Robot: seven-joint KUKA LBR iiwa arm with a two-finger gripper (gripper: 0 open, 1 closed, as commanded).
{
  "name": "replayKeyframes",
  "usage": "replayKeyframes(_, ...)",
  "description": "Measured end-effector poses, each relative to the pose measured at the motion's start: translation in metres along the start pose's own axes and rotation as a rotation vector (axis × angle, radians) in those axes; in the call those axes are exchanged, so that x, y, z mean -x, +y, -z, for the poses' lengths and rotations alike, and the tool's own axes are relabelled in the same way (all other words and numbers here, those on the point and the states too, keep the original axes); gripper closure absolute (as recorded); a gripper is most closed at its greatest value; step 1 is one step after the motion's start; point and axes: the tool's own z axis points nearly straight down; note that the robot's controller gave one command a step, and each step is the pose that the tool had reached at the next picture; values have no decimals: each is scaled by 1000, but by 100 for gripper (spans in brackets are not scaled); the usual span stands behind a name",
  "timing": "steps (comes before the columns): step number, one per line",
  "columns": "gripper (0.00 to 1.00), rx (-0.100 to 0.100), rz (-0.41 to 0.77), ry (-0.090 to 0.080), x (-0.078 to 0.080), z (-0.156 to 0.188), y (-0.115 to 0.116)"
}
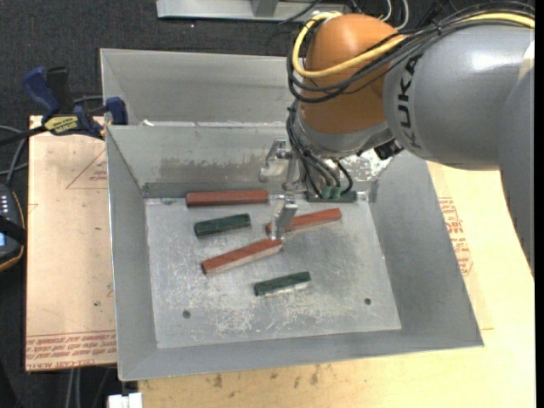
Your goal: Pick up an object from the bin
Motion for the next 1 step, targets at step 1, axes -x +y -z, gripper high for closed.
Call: replayKeyframes(1,0,0,0,0,0,0,0)
